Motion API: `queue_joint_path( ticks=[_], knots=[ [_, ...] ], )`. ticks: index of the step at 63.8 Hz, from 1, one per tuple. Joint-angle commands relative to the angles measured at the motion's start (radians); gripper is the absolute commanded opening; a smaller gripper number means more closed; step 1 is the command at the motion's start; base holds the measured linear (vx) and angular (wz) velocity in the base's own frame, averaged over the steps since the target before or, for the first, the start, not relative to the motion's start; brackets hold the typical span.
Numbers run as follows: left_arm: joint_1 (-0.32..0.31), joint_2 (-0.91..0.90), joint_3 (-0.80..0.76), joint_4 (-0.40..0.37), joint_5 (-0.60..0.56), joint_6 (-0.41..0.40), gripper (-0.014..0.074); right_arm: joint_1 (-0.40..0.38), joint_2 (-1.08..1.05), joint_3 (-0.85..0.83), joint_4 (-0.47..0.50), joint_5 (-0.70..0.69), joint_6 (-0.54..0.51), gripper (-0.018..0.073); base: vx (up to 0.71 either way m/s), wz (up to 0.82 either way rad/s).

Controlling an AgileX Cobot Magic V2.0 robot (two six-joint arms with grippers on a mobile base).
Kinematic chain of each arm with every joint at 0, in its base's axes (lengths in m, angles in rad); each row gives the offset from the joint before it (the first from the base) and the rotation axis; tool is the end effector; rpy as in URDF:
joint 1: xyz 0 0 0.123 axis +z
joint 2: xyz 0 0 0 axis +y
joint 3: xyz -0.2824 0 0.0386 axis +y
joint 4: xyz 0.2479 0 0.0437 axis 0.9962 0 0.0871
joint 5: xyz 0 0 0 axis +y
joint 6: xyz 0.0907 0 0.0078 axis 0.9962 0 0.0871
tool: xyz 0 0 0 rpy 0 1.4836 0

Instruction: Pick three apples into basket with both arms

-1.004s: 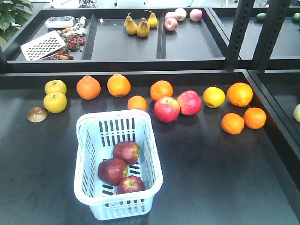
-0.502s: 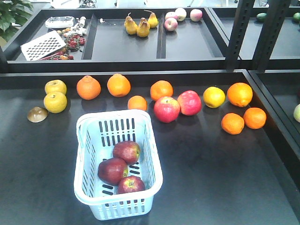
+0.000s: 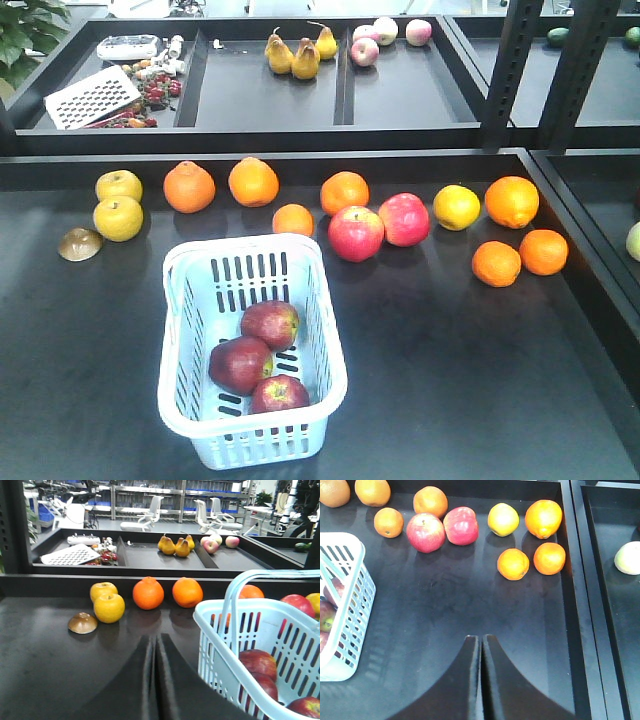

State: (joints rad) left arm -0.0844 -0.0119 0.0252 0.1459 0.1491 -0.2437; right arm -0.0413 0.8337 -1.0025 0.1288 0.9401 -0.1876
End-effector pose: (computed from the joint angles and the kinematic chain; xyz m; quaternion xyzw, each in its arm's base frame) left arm 0.0563 -0.0028 0.1918 -0.0128 0.7325 -0.0546 0.6784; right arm 0.1464 0.0034 0.3857 -0.0539 0.8999 0.0139 0.4325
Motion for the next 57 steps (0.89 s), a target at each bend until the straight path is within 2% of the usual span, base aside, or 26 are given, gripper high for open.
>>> queue_joint_path(
  ticks=[1,50,57],
  knots=[
    [0.002,-0.016,0.006,-0.010,-0.086,0.012,-0.0006,-0.005,-0.003,-0.024,0.005,-0.058,-0.003,-0.0008,0.00,0.00],
    [0.002,-0.016,0.006,-0.010,-0.086,0.012,-0.0006,-0.005,-0.003,-0.024,0.008,-0.061,-0.003,-0.0008,0.00,0.00],
    [0.002,-0.016,0.006,-0.010,-0.086,0.012,-0.0006,-0.005,-0.014,0.012,-0.023,-0.078,-0.003,-0.0008,0.00,0.00]
  ],
)
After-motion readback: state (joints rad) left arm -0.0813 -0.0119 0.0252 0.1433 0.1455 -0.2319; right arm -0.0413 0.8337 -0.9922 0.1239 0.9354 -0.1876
